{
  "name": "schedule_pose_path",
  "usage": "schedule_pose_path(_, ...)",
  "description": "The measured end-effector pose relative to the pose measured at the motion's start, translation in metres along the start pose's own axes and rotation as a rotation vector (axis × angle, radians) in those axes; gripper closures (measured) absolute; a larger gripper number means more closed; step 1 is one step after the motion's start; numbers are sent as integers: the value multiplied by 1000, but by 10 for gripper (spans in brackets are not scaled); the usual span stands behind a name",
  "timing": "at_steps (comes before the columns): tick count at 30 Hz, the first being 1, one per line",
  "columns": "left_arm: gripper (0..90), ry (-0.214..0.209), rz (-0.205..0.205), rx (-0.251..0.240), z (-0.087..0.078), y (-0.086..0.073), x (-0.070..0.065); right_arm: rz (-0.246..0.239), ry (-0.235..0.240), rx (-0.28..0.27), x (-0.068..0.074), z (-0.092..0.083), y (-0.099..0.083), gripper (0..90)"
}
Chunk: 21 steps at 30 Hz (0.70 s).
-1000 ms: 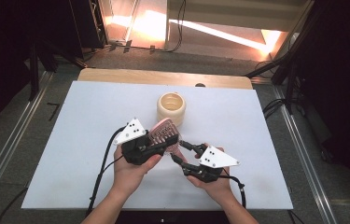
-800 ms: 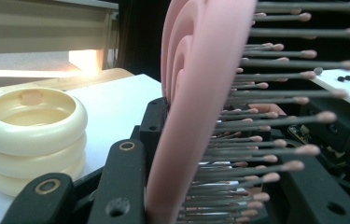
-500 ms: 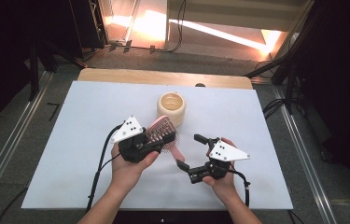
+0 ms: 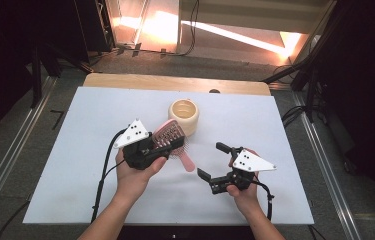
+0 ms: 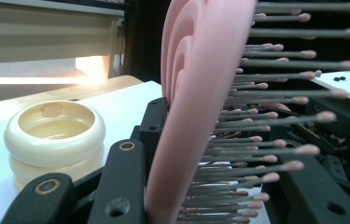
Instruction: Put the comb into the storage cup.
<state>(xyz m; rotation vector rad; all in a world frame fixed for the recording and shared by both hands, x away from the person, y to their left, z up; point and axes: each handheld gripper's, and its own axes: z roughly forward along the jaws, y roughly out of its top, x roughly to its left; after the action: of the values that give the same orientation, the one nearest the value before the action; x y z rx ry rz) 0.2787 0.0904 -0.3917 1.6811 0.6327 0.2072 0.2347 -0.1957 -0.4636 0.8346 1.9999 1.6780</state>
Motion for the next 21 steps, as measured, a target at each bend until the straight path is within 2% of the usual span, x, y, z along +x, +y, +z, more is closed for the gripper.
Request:
schedule_pose_path(11,633,17,1,-8,-3,3,7,11,-41,-9,-16,-12,-5,0)
schedule_pose_path(21,634,39,4,-23,-7,13,15,11,-69,2,-27,-23,-9,0)
